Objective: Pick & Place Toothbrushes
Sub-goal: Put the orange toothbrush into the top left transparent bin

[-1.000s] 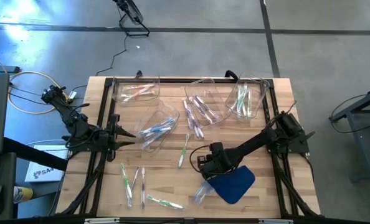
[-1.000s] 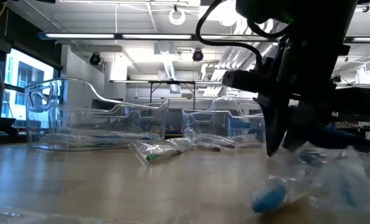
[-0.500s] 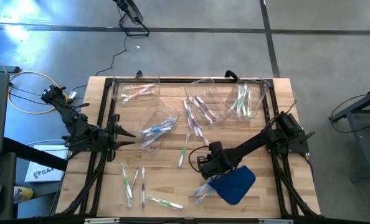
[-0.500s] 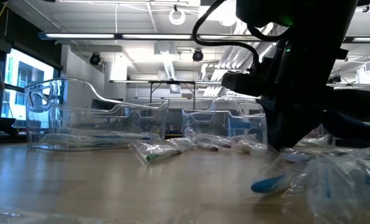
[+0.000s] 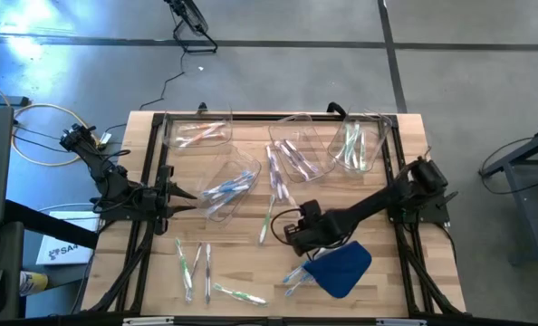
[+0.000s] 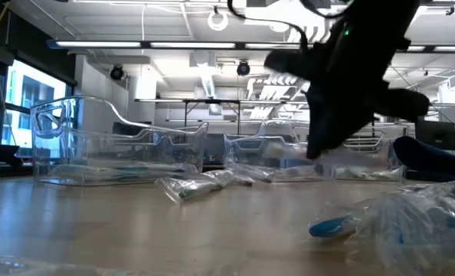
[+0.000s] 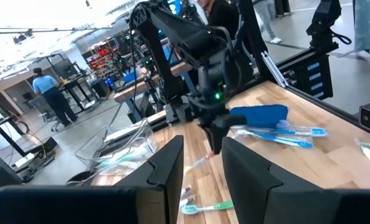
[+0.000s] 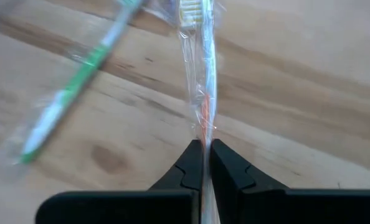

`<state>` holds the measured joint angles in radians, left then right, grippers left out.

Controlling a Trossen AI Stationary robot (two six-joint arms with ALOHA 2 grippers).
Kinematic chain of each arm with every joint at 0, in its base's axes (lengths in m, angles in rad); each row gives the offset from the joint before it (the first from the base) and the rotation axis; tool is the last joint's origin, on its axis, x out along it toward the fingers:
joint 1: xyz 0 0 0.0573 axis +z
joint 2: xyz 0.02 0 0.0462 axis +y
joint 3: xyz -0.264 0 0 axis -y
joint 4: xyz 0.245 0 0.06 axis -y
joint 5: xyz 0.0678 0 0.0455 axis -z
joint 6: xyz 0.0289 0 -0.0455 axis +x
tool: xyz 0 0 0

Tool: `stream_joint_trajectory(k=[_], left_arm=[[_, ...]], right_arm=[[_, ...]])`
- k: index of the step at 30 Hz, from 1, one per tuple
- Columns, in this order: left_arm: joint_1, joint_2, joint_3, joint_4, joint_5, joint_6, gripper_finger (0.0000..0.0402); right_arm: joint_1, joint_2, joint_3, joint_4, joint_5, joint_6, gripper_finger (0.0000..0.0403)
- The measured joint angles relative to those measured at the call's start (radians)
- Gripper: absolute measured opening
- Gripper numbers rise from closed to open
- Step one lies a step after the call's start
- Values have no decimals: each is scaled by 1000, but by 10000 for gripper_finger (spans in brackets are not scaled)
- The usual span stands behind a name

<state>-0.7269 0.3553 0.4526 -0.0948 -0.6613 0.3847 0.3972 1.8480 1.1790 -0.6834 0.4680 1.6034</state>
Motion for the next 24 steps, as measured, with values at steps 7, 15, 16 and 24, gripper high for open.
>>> stream_joint_trajectory(k=[7, 15, 16, 24], left_arm=[[0, 0, 0, 26, 0, 2, 106], [0, 0, 0, 120, 0, -1, 106], [0, 0, 0, 129, 0, -1, 106], [0, -2, 0, 167, -121, -69, 106]], right_arm=[[1, -95, 1, 41, 37, -144, 7], [1, -185, 1, 201, 74, -362, 7], [1, -192, 2, 226, 82, -393, 7], [-11, -225, 2, 497, 118, -729, 7]])
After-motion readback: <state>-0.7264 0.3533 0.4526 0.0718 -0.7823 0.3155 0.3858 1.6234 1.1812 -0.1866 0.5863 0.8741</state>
